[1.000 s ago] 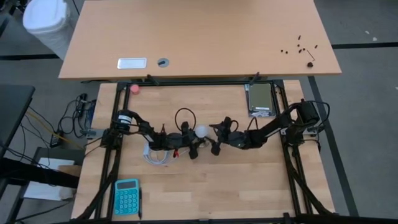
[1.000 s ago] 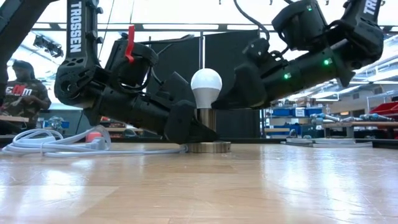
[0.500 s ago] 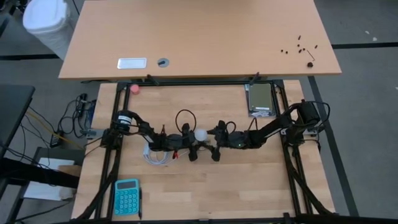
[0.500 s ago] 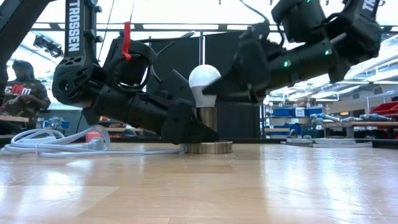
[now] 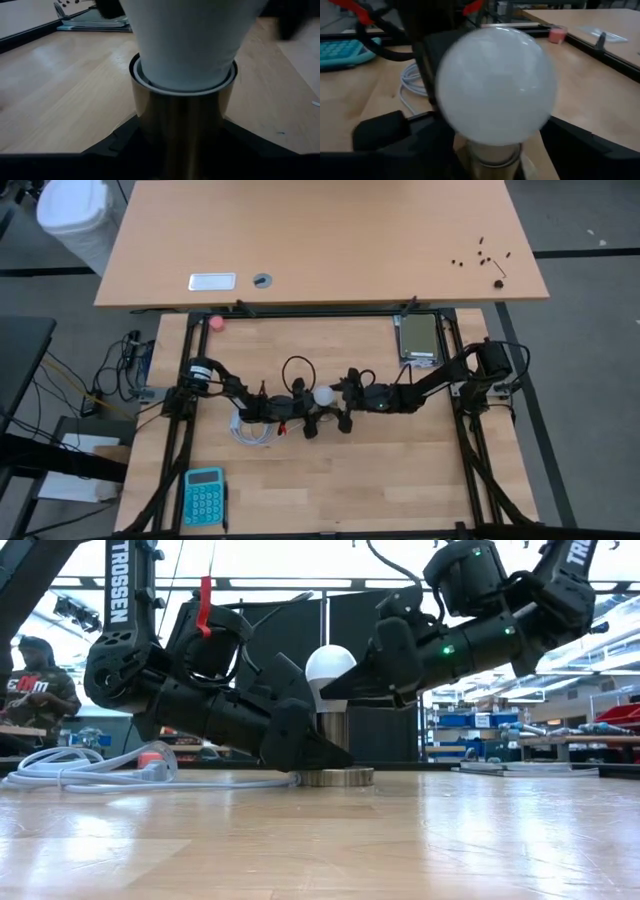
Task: Screw lightbulb
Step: Remove the lightbulb from the lamp
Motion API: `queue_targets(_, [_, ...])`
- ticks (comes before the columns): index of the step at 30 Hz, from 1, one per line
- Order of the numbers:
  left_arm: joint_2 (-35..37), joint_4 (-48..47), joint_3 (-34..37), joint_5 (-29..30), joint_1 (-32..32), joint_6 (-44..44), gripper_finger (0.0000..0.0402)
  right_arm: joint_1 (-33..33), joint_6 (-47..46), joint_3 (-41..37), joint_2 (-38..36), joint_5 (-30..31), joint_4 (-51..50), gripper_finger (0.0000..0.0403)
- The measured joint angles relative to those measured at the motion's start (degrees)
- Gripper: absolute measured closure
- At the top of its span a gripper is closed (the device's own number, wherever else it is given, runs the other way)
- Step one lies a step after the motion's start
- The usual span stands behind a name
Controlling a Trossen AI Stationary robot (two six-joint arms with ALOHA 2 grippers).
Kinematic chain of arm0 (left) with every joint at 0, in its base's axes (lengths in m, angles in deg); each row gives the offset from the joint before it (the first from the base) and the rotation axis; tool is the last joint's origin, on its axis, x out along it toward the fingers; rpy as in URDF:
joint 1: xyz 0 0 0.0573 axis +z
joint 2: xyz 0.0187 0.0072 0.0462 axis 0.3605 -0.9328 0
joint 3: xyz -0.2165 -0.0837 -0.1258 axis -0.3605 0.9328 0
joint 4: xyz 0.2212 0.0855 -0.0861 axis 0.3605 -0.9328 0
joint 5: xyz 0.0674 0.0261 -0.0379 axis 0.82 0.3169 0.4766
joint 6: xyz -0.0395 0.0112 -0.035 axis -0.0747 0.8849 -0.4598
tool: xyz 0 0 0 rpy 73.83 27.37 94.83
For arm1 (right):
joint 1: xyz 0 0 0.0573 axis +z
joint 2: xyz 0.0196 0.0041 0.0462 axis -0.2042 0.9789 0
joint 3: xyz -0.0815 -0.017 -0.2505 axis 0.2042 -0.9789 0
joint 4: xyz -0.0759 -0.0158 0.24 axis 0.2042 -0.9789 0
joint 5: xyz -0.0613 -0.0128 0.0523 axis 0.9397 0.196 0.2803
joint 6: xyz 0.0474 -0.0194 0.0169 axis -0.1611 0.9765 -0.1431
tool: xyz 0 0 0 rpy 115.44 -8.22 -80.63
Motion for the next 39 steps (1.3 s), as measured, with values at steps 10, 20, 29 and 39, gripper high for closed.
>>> queue_targets(10, [0.0,0.0,0.0,0.3,0.0,0.4,0.02,-1.0,1.7,-0.2,0.0,-3.2,-0.1,0.0212])
queue_targets(20, [0.0,0.1,0.1,-1.3,0.0,0.7,0.02,-3.7,3.7,-0.3,0.0,-11.7,-0.2,0.0234])
queue_targets(29, [0.0,-0.1,0.0,-5.1,0.0,2.4,0.02,-12.0,9.6,-1.6,0.0,-36.6,1.0,0.0235])
queue_targets(39, [0.0,0.2,0.0,-5.6,0.0,3.3,0.02,-17.5,4.7,-1.6,0.0,-49.8,0.4,0.0227])
